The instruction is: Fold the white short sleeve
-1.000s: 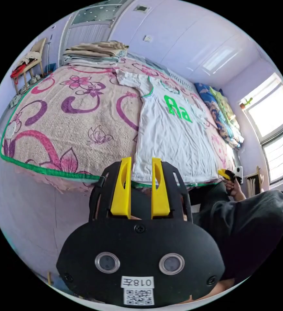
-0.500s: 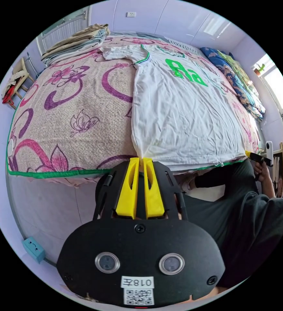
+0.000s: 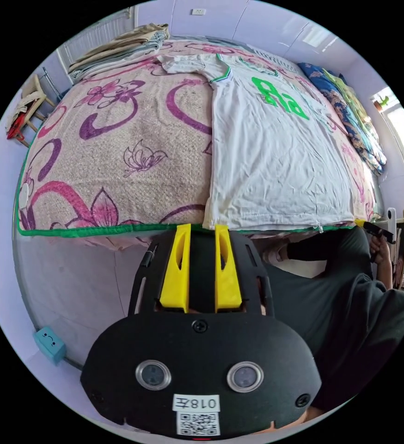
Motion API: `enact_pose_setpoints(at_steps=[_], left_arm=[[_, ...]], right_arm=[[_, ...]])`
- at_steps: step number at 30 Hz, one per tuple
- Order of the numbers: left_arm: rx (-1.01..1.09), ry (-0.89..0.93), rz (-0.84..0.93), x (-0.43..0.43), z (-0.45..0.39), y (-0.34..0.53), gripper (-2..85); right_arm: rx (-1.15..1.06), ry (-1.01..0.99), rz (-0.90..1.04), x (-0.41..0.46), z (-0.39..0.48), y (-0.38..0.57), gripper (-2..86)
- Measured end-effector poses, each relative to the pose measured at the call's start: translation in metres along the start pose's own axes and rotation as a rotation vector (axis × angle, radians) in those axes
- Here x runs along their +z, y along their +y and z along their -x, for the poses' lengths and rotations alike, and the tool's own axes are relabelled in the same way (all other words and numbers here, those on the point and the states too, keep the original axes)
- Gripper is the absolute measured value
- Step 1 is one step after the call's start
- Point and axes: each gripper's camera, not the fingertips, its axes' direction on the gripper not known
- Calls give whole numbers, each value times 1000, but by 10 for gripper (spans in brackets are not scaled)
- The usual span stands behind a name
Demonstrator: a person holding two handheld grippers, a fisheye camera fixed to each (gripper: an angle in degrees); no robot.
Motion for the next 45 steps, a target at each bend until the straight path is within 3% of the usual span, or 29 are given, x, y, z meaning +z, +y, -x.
enact_pose_setpoints(at_steps=[3,6,9,11,13,16,20,23,25,28,33,36,39,45], left_arm=[[29,38,-185,-53,6,49,100],[176,115,-428,-118,-16,98,110],[334,220,-849,-196,-45,160,108],[394,342,-1222,-241,-50,210,109],[421,410,-1340,-266,-52,225,123],[493,481,-1414,-304,-62,234,131],[607,518,-1398,-349,-84,235,140],[671,513,-1382,-379,-95,232,152],[705,512,-1390,-399,-99,234,155],[743,497,-1398,-433,-100,235,156],[761,470,-1334,-486,-104,218,141],[757,418,-1233,-515,-121,194,126],[767,461,-1060,-528,-148,146,123],[862,504,-663,-483,-290,46,124]], right_arm=[[-46,-92,-160,-27,3,45,89],[-228,-276,-444,-63,12,100,87],[-437,-395,-819,-95,29,165,82],[-501,-487,-914,-102,33,188,70],[-642,-611,-931,-106,39,208,36],[-752,-601,-1013,-115,55,239,9],[-833,-502,-1073,-121,76,273,3],[-796,-225,-1085,-113,106,292,9],[-665,102,-1163,-102,133,306,26],[-615,372,-1265,-84,162,319,69],[-632,212,-1200,-74,170,302,36],[-633,188,-1282,-68,171,303,7],[-550,229,-1299,-66,168,293,0],[-329,189,-1266,-72,127,274,-3]])
